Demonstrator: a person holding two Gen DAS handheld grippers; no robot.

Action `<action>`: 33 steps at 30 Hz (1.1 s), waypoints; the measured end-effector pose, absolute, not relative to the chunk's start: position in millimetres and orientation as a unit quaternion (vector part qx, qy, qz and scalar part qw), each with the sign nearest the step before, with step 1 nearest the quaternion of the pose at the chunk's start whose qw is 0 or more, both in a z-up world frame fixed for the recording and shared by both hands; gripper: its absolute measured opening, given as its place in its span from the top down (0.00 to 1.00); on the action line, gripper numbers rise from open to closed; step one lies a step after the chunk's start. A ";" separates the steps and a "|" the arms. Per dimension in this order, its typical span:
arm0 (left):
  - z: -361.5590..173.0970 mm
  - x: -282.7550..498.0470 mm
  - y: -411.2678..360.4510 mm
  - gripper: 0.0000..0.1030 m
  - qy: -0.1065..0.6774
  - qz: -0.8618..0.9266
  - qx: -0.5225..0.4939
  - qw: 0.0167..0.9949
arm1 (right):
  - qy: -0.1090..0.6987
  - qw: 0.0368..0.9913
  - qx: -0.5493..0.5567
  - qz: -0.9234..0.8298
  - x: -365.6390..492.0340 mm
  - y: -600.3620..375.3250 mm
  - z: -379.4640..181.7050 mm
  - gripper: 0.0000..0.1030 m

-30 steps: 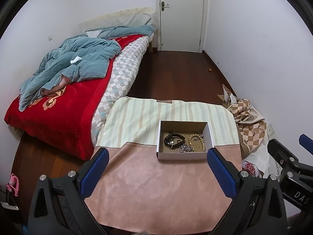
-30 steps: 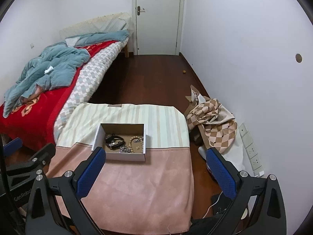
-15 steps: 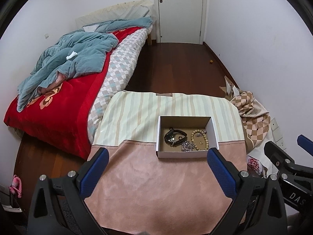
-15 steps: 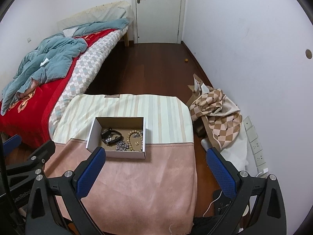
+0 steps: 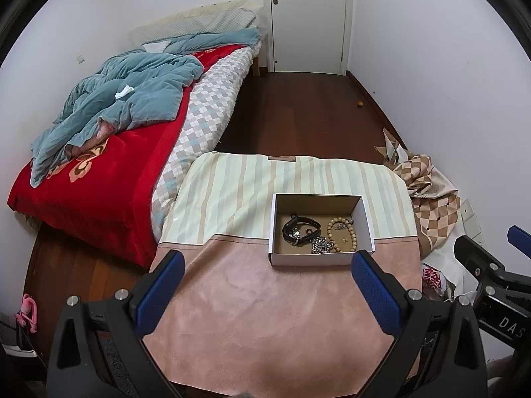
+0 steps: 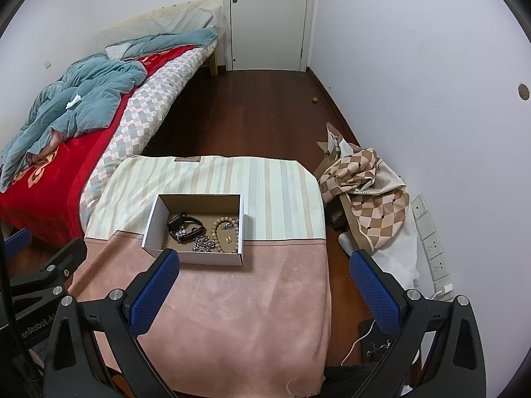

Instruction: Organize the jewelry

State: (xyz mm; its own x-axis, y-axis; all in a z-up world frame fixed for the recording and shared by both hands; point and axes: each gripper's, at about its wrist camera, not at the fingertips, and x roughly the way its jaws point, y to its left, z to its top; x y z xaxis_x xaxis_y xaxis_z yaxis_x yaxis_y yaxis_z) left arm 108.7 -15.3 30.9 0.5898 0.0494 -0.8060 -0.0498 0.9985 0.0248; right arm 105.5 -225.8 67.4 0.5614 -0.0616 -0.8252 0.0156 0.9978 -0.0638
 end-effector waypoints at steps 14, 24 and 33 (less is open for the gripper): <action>31.8 106.5 -10.0 0.01 0.450 0.031 -0.002 0.893 | 0.467 0.883 -0.023 -0.020 104.5 -225.3 67.7 0.00; 32.6 106.6 -10.4 0.01 0.449 0.032 0.000 0.893 | 0.467 0.883 -0.023 -0.020 104.9 -224.6 69.6 0.00; 35.5 105.9 -9.3 0.01 0.447 0.032 0.000 0.894 | 0.468 0.883 -0.024 -0.019 104.3 -224.6 71.4 0.00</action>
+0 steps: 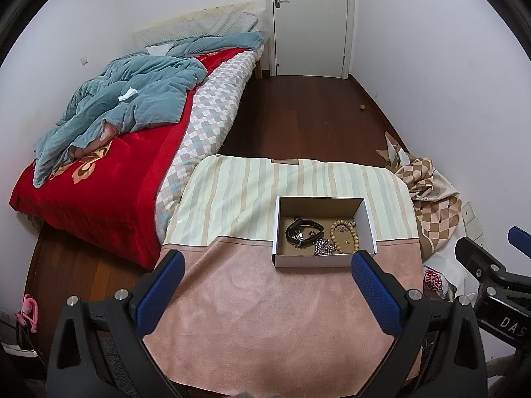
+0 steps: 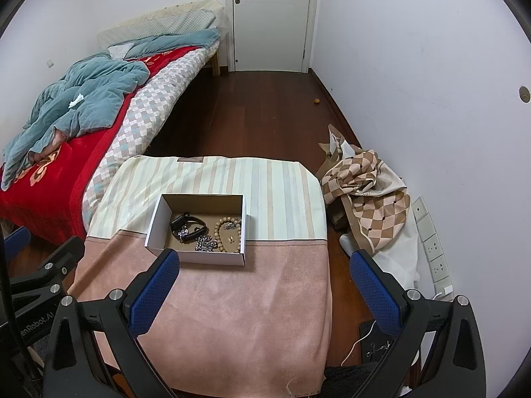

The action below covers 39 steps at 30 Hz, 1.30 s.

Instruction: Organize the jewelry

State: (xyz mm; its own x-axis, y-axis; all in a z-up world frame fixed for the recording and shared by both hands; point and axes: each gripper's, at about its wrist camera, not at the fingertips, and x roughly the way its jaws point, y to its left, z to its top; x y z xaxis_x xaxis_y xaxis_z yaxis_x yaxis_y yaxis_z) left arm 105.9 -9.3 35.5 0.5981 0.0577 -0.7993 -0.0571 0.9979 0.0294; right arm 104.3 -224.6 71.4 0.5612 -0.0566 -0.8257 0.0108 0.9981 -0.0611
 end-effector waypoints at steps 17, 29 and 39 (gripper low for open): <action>37.3 104.6 -9.4 0.01 0.446 0.032 0.001 0.895 | 0.469 0.883 -0.027 -0.014 101.2 -223.9 74.3 0.00; 37.5 103.0 -9.4 0.01 0.445 0.032 0.000 0.895 | 0.468 0.883 -0.028 -0.014 101.1 -222.8 74.9 0.00; 37.3 102.4 -8.9 0.01 0.445 0.032 0.000 0.895 | 0.470 0.882 -0.029 -0.011 101.0 -224.5 73.8 0.00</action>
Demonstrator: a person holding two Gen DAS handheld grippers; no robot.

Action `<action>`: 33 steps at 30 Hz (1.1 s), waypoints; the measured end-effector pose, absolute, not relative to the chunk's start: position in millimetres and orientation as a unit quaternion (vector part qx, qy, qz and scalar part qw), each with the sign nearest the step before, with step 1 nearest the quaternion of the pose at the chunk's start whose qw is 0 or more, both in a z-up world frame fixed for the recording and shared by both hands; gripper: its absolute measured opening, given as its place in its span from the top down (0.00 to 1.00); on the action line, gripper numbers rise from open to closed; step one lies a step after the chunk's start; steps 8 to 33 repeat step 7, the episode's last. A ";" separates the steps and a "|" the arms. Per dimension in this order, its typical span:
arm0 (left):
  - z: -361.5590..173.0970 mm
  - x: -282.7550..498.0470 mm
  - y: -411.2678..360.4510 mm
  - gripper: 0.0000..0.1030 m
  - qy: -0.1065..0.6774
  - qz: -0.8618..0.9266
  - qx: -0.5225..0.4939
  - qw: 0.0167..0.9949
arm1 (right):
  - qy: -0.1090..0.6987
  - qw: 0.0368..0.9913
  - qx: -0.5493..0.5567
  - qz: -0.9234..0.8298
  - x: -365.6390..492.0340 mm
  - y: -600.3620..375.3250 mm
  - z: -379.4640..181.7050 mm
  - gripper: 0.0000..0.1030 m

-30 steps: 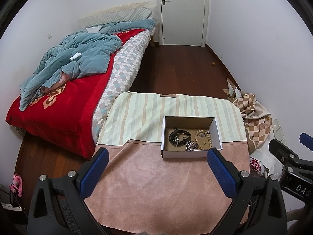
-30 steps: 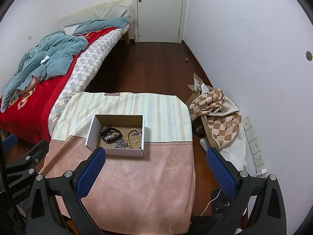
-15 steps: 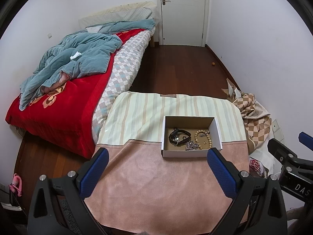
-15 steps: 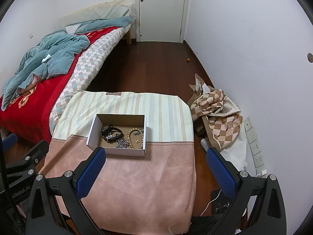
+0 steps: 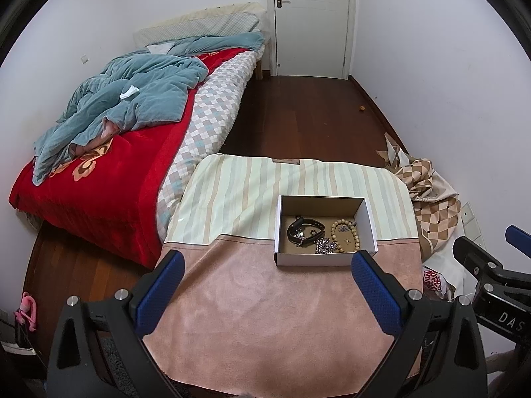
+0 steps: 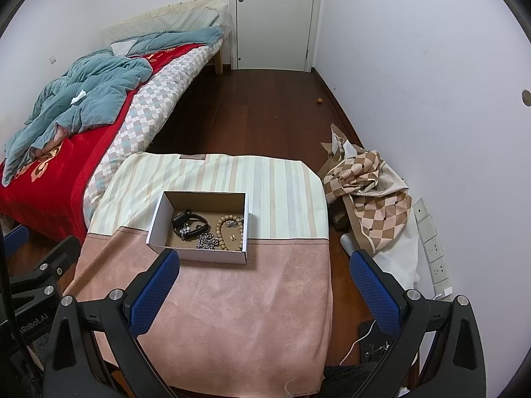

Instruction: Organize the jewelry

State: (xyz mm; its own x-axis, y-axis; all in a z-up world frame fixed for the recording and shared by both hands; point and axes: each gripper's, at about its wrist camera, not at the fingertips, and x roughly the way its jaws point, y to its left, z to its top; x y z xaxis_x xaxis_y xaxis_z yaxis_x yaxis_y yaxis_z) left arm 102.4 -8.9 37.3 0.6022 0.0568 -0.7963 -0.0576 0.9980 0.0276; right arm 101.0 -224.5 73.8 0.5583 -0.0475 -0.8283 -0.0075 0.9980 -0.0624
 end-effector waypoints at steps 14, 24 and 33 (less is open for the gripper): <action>36.0 98.2 -7.9 0.01 0.442 0.029 -0.012 0.897 | 0.470 0.882 -0.029 -0.010 100.3 -224.6 73.3 0.00; 36.0 98.2 -7.9 0.01 0.442 0.029 -0.012 0.897 | 0.470 0.882 -0.029 -0.010 100.3 -224.6 73.3 0.00; 36.0 98.2 -7.9 0.01 0.442 0.029 -0.012 0.897 | 0.470 0.882 -0.029 -0.010 100.3 -224.6 73.3 0.00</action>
